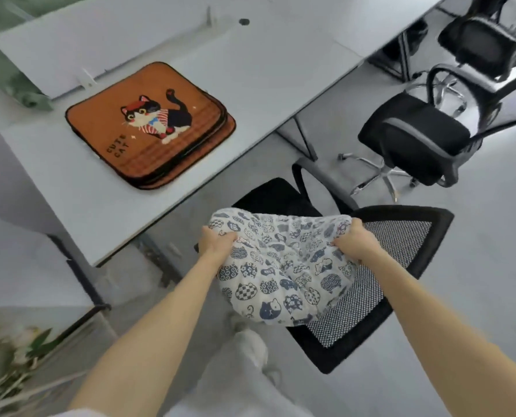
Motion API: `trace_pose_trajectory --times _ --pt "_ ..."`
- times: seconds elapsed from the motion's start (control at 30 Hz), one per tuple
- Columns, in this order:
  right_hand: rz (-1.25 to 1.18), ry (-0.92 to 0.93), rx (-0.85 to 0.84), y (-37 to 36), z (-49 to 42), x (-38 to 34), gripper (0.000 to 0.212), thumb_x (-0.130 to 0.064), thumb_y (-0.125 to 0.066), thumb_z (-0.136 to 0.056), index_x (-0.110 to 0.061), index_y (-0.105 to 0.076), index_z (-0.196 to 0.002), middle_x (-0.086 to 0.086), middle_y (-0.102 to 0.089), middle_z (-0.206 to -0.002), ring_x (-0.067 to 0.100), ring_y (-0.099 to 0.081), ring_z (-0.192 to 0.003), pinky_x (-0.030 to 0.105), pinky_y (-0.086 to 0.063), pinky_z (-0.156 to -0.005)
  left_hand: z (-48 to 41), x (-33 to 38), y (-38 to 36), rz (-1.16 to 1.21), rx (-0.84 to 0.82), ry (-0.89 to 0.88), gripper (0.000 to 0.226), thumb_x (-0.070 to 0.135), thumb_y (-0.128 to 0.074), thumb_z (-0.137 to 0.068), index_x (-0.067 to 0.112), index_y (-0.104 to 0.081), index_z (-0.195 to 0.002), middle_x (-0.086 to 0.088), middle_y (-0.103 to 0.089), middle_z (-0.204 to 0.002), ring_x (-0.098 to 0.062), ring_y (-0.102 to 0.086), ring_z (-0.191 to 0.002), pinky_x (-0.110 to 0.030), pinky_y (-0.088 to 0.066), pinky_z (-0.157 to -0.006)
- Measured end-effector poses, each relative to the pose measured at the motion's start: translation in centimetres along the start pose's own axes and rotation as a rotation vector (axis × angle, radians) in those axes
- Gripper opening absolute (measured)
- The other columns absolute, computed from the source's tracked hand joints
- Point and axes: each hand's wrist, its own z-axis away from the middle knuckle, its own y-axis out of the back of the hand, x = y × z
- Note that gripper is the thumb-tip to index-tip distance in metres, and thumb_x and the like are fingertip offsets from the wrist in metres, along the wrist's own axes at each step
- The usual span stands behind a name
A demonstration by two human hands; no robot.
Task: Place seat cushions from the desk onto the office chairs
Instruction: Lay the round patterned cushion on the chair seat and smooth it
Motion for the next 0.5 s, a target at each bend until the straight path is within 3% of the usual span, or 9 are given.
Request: trace_pose_trajectory --times 0.1,0.2,0.27,0.4,0.5 --pt "0.114 0.036 0.004 -1.0 -2.0 -0.7 0.067 -0.021 -0.046 -0.095 -0.008 -0.013 -0.152 0.028 -0.05 -0.135 0.046 -0.053 -0.118 0.05 -0.048 -0.096 -1.8 -1.0 -1.3 -0.08 -0.033 0.113 0.086 0.036 -0.07 -0.08 0.007 -0.025 -0.147 -0.016 -0.053 -0.134 -0.035 -0.057 -0.116 -0.041 -0.05 -0.096" --pt "0.11 0.091 0.051 -1.5 -4.7 -1.7 0.059 -0.015 -0.045 -0.097 -0.009 -0.017 -0.149 0.022 -0.058 -0.12 0.036 -0.057 -0.095 0.039 -0.044 -0.076 -4.8 -2.2 -2.6 -0.18 -0.082 0.159 0.085 0.037 -0.068 -0.086 0.004 -0.022 -0.149 -0.015 -0.054 -0.134 -0.033 -0.057 -0.117 -0.034 -0.048 -0.087" --pt "0.07 0.15 0.095 -1.6 -6.3 -2.2 0.06 -0.012 -0.047 -0.097 -0.011 -0.019 -0.15 0.014 -0.059 -0.107 0.031 -0.054 -0.087 0.037 -0.044 -0.072 -6.1 -2.5 -3.4 -0.194 -0.074 0.154 0.081 0.036 -0.067 -0.089 0.006 -0.02 -0.149 -0.014 -0.054 -0.133 -0.032 -0.058 -0.114 -0.033 -0.046 -0.082" --pt "-0.031 0.286 0.174 -3.4 -11.5 -3.8 0.055 -0.013 -0.052 -0.097 -0.021 -0.029 -0.146 0.002 -0.063 -0.11 0.027 -0.061 -0.093 0.04 -0.049 -0.076 -9.5 -4.6 -6.1 -0.088 0.01 0.135 0.085 0.026 -0.06 -0.095 0.028 0.001 -0.155 -0.005 -0.056 -0.118 -0.025 -0.061 -0.09 -0.036 -0.051 -0.074" --pt "-0.066 0.342 0.221 -5.4 -14.5 -4.4 0.053 -0.01 -0.056 -0.097 -0.02 -0.034 -0.144 -0.001 -0.056 -0.126 0.021 -0.057 -0.103 0.038 -0.047 -0.081 -11.3 -6.2 -8.2 -0.019 0.093 0.142 0.073 0.021 -0.056 -0.097 0.045 -0.011 -0.151 -0.011 -0.051 -0.132 -0.028 -0.061 -0.099 -0.044 -0.054 -0.086"
